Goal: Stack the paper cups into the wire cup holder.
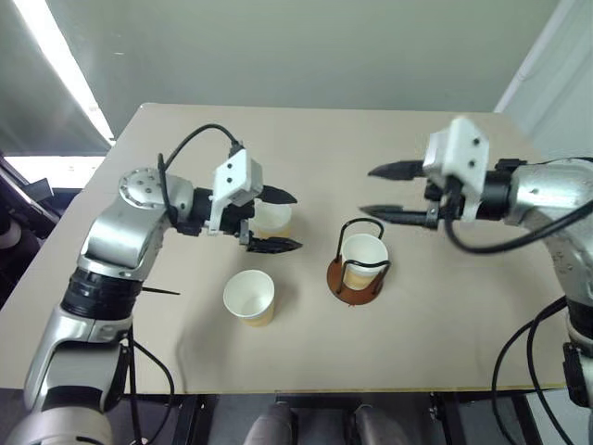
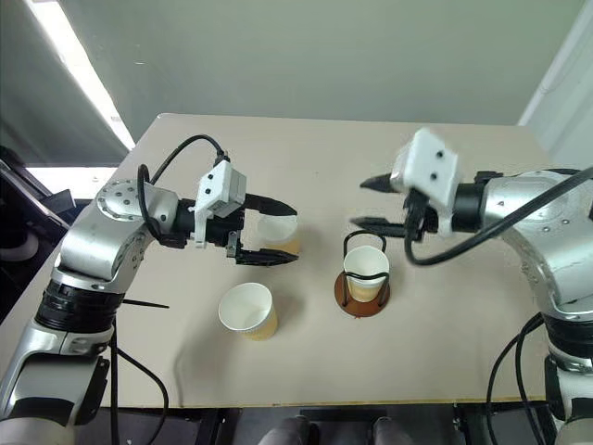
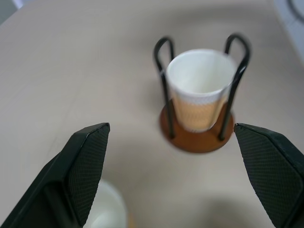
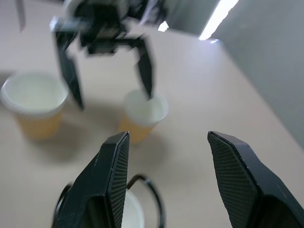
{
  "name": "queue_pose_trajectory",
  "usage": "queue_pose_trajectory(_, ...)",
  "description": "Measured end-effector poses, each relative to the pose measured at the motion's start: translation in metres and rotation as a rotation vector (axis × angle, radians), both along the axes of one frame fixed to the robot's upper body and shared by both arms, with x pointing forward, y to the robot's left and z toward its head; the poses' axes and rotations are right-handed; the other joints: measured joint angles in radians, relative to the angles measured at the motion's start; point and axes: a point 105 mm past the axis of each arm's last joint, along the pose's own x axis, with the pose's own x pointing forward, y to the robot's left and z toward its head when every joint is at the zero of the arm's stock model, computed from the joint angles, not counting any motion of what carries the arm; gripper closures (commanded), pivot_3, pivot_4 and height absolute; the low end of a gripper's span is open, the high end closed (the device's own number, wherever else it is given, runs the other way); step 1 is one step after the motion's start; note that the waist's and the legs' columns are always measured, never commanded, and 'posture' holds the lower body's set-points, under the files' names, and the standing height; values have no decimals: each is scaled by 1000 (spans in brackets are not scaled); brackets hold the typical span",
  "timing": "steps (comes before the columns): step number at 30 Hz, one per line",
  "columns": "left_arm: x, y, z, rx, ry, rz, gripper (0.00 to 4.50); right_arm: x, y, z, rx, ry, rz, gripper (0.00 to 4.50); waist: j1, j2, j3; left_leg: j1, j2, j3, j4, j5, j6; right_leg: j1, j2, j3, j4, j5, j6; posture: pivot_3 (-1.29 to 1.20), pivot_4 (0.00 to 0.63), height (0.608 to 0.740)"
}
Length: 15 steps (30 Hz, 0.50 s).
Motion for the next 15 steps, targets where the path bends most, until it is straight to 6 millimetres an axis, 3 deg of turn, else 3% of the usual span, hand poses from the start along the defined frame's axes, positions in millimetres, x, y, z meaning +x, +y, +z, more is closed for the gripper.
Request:
queue_pose_trajectory(6, 19, 17, 14, 94, -141, 89, 0, -4, -15, 0, 86, 84, -20, 1884, 0, 0, 0, -1, 0, 0, 0, 0, 0, 0, 0, 0, -1, 0, 0, 0, 150, 740)
queue_pose_trajectory(15, 39, 30, 8, 293, -240, 116, 0, -19, -20, 1, 137, 218, 34, 1884, 2, 0, 0, -3, 0, -1, -1, 0, 0, -1, 0, 0, -5, 0, 1, 0, 150, 740)
